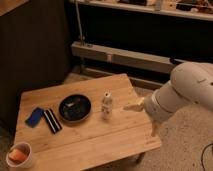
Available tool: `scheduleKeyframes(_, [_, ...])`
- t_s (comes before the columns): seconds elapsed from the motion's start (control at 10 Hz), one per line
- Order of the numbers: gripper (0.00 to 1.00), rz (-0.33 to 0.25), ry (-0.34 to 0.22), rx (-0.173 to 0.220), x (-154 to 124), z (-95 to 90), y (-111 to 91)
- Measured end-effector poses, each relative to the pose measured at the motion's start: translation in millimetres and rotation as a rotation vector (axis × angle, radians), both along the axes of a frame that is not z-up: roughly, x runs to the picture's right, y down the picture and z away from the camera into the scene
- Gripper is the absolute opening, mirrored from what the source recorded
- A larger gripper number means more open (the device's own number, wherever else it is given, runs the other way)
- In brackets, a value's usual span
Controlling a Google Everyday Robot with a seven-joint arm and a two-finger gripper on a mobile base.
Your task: Move the arm in a circular motion
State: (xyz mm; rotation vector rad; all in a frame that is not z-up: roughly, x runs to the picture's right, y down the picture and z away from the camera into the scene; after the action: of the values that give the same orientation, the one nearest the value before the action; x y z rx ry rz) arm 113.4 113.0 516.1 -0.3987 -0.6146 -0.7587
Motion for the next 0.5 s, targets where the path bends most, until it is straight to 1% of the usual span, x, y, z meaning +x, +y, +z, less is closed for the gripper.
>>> scheduleKeyframes(0.1, [0.8, -0.036, -0.045, 0.004, -26.9, -29.7, -2.2])
scheduleKeyframes(0.2, [0.8, -0.069, -0.091, 0.017, -56.3, -56.1, -11.2])
scheduleKeyframes(0.3, [0.8, -0.101, -0.135, 0.035, -84.0, -77.1, -23.6])
scheduleKeyframes(0.4, [0.8, -0.126, -0.171, 0.052, -106.7, -91.4, -35.8])
scheduleKeyframes(0.5, [0.8, -0.154, -0.216, 0.071, -137.4, -104.8, -55.0])
